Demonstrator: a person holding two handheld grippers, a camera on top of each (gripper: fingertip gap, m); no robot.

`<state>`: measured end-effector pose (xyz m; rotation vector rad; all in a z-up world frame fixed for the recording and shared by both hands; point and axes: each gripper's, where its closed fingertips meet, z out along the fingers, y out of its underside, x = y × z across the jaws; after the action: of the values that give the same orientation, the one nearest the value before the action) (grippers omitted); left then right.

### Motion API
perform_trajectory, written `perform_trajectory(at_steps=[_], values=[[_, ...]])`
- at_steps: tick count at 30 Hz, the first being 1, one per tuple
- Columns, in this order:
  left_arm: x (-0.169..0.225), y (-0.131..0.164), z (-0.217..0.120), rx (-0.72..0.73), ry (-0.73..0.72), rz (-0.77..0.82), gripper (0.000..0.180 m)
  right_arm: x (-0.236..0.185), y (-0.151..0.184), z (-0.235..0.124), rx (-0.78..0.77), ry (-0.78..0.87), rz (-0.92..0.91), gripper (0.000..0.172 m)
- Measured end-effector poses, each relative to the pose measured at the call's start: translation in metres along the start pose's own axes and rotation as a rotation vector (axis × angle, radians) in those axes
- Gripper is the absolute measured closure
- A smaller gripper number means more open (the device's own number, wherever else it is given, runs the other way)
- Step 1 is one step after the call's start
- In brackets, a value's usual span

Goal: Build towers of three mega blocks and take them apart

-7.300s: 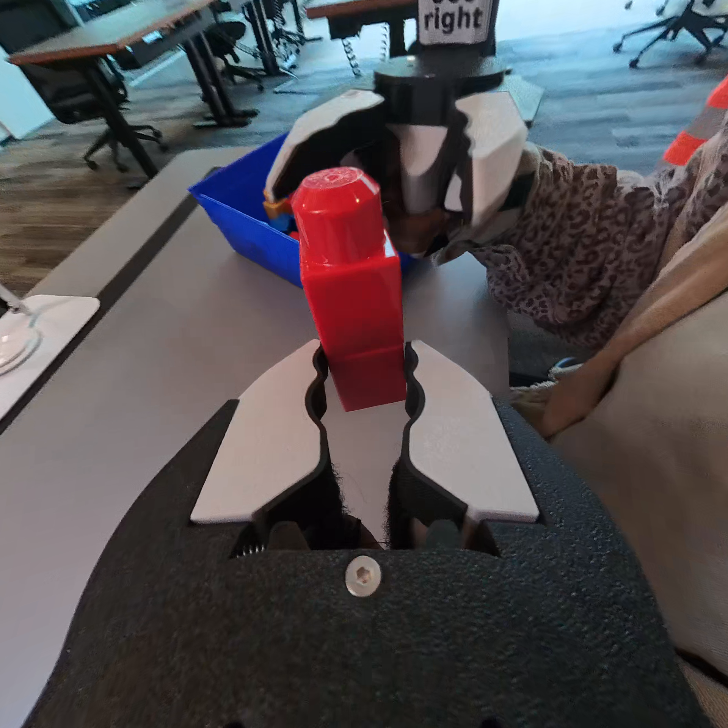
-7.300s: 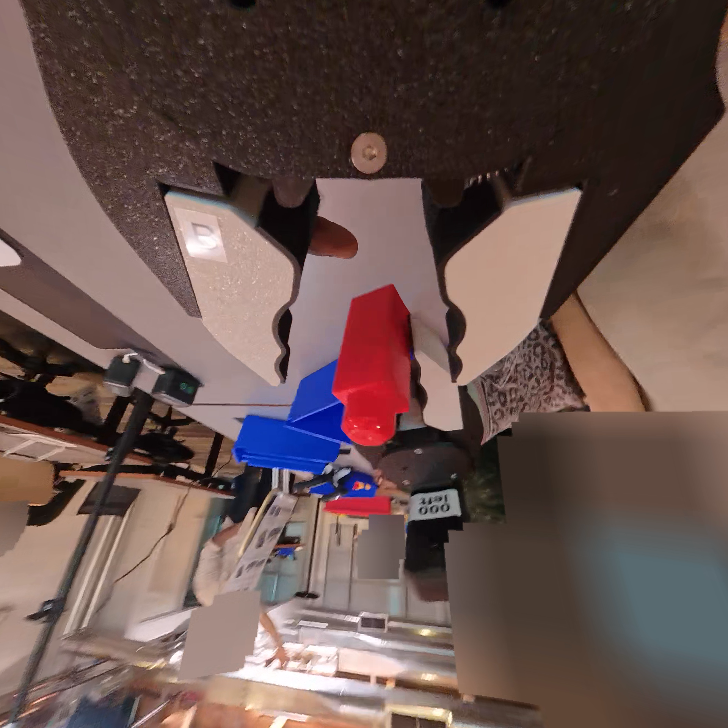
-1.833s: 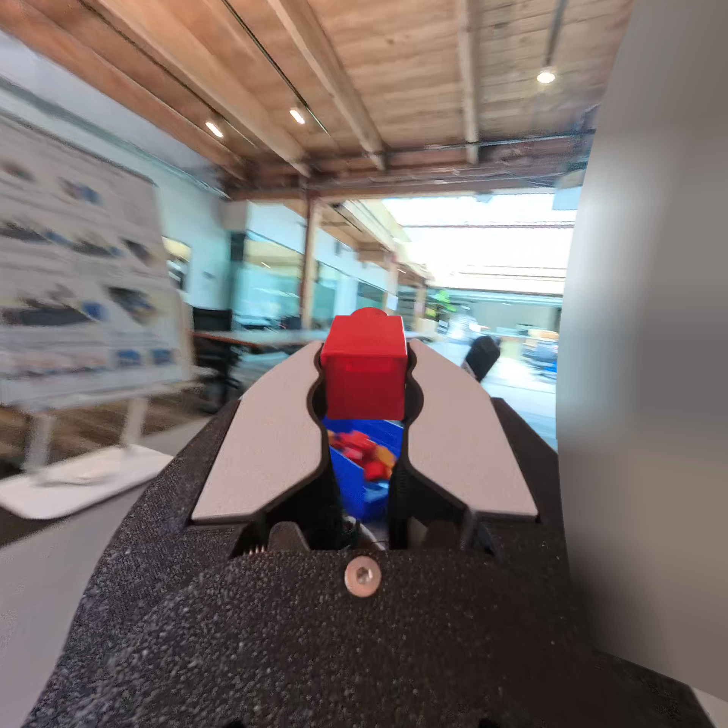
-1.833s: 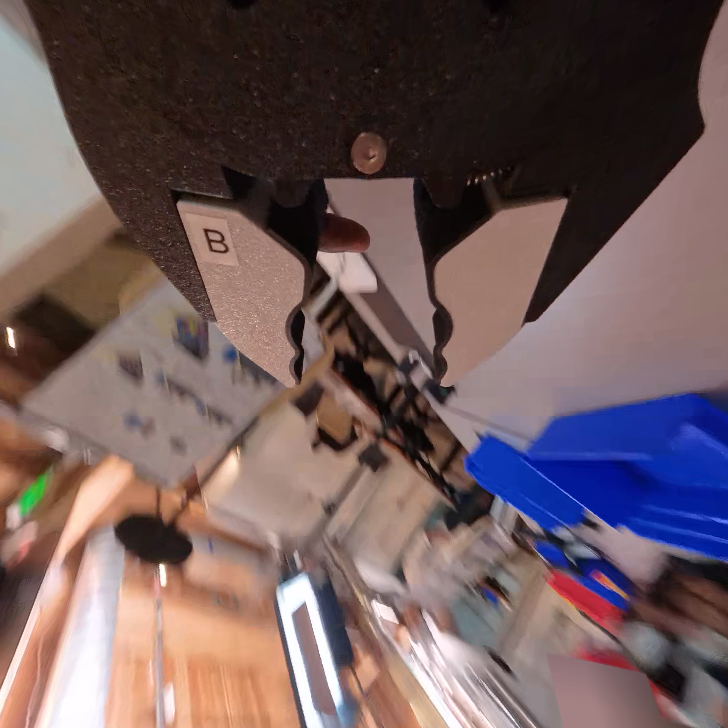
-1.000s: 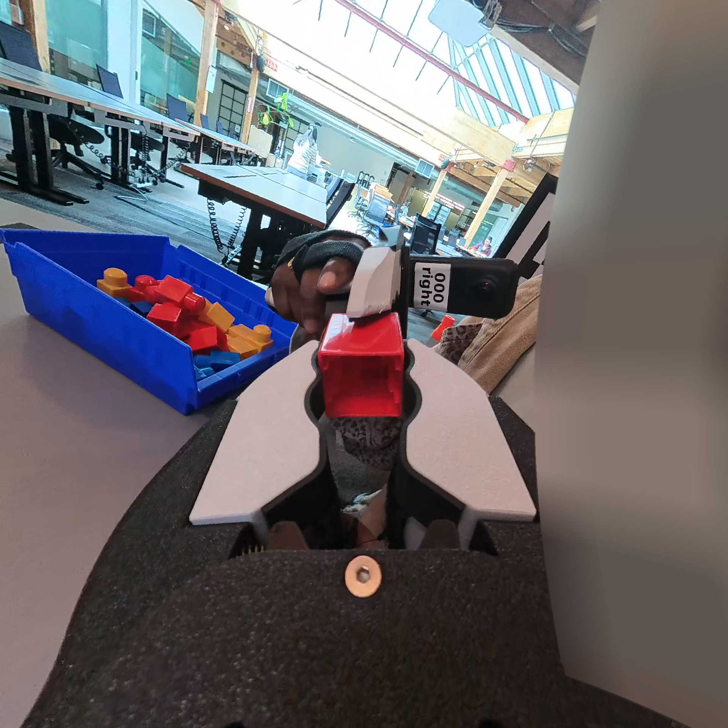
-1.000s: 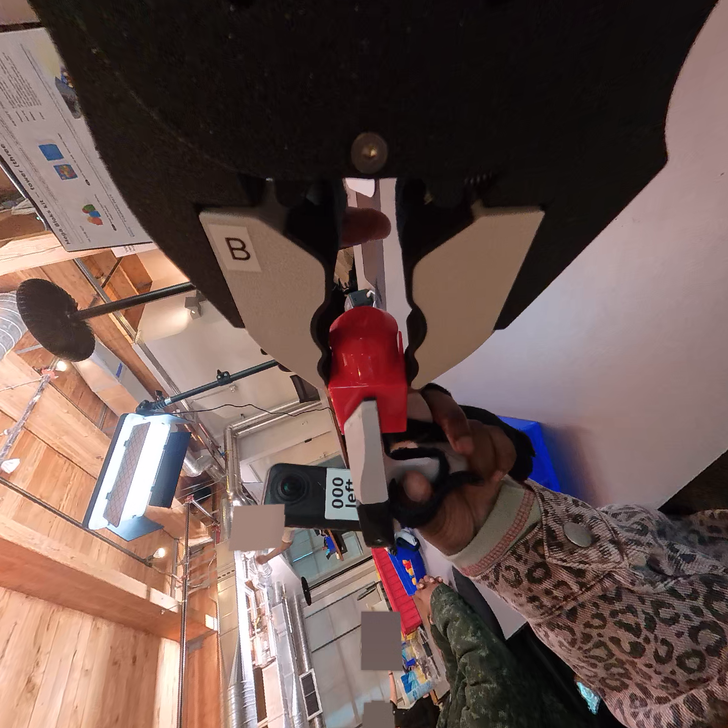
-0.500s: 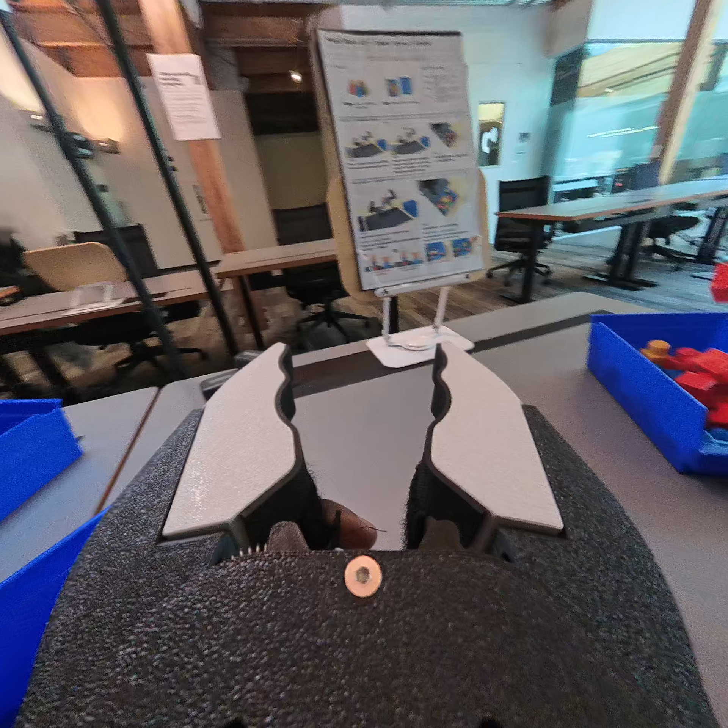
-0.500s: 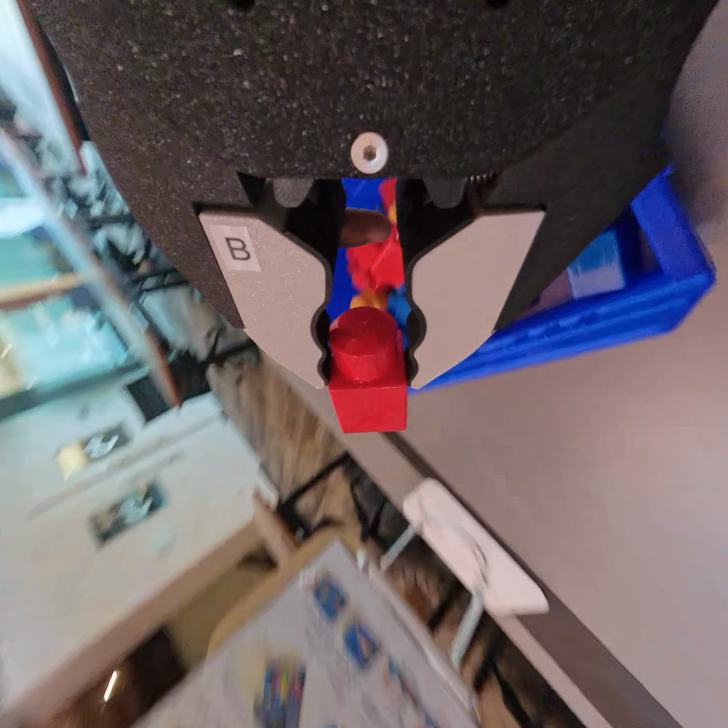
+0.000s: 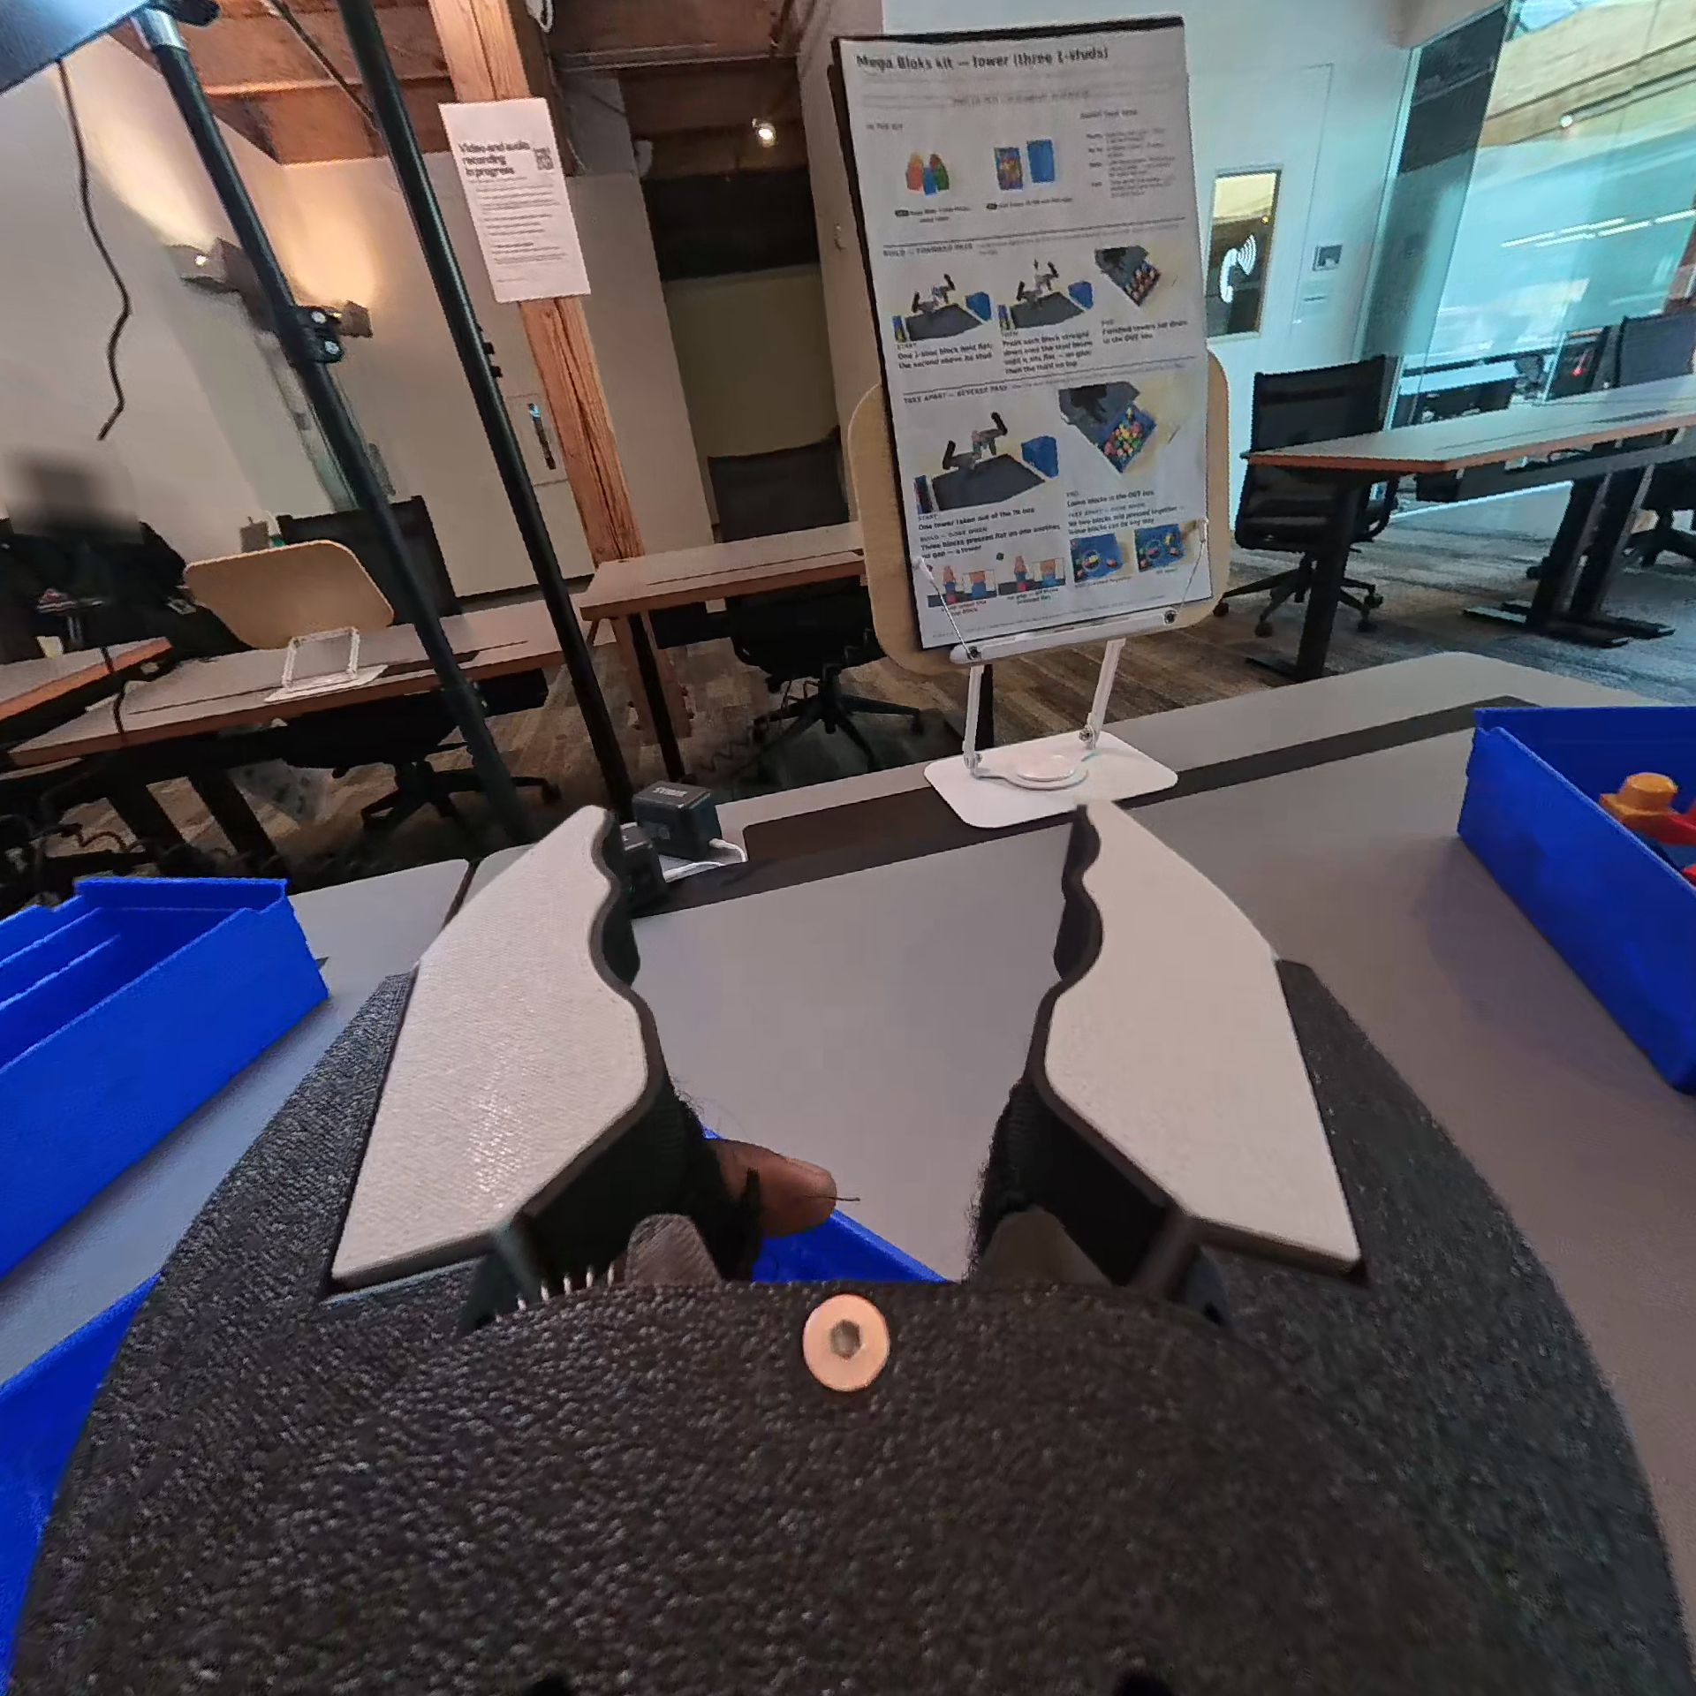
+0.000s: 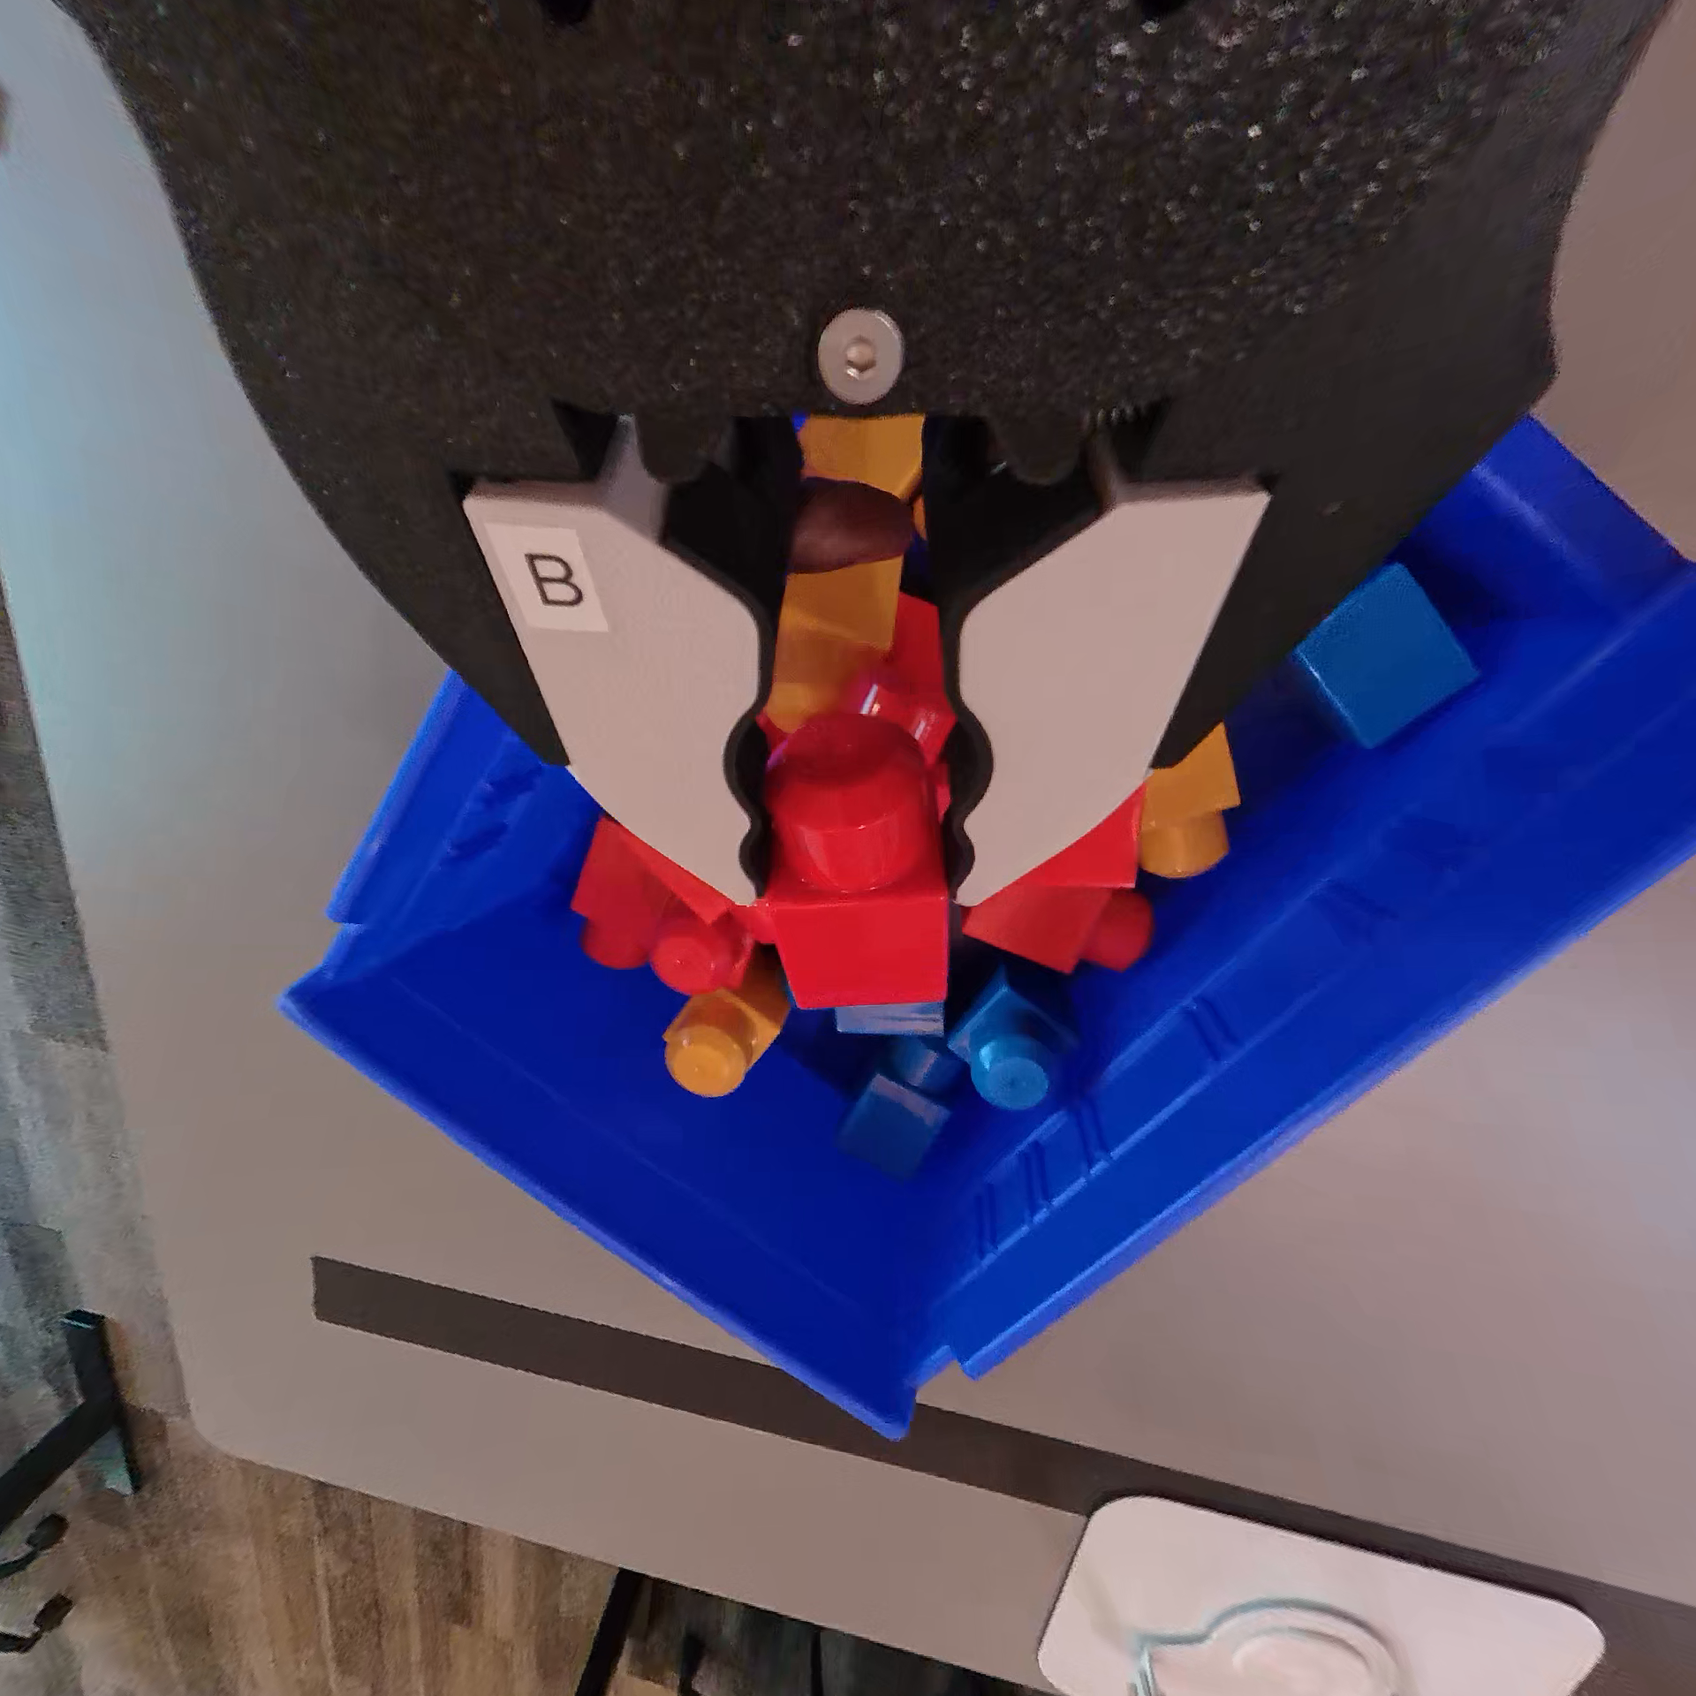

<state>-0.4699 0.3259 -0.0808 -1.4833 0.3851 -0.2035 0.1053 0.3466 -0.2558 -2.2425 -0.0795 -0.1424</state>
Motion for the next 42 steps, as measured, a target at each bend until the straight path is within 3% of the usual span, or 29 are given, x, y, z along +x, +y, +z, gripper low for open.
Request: perform_trajectory(at_steps=[3, 6, 12, 16, 20, 26, 29, 33, 37, 42], values=[[0.006, 0.004, 0.003, -0.027, 0.017, 0.024, 0.09, -0.003, -0.001, 0.01, 0.007, 0.009, -0.017, 0.136], [0.01, 0.006, 0.004, -0.039, 0.037, 0.029, 0.09, -0.01, -0.002, 0.016, 0.007, -0.005, -0.028, 0.12], [0.004, 0.014, 0.007, -0.077, 0.013, 0.016, 0.083, -0.005, -0.017, 0.004, 0.07, 0.05, -0.043, 0.106], [-0.013, 0.015, 0.009, -0.09, -0.088, -0.012, 0.05, 0.001, -0.037, -0.012, 0.164, 0.106, 0.02, 0.053], [-0.031, 0.013, 0.006, -0.087, -0.208, -0.021, 0.034, 0.005, -0.059, -0.033, 0.276, 0.16, 0.099, 0.024], [-0.054, 0.016, -0.004, -0.119, -0.323, -0.038, 0.034, 0.025, -0.065, -0.066, 0.307, 0.286, 0.179, 0.024], [-0.086, 0.039, -0.018, -0.264, -0.441, -0.004, 0.034, 0.049, -0.042, -0.067, 0.186, 0.384, 0.17, 0.024], [-0.157, 0.086, -0.069, -0.515, -0.709, -0.009, 0.036, 0.068, 0.0, -0.05, -0.008, 0.367, 0.21, 0.027], [-0.181, 0.154, -0.106, -0.771, -0.672, -0.217, 0.044, 0.065, 0.034, -0.028, -0.181, 0.28, 0.226, 0.034], [-0.172, 0.224, -0.127, -1.065, -0.537, -0.345, 0.062, 0.052, 0.064, -0.012, -0.353, 0.206, 0.193, 0.043]])
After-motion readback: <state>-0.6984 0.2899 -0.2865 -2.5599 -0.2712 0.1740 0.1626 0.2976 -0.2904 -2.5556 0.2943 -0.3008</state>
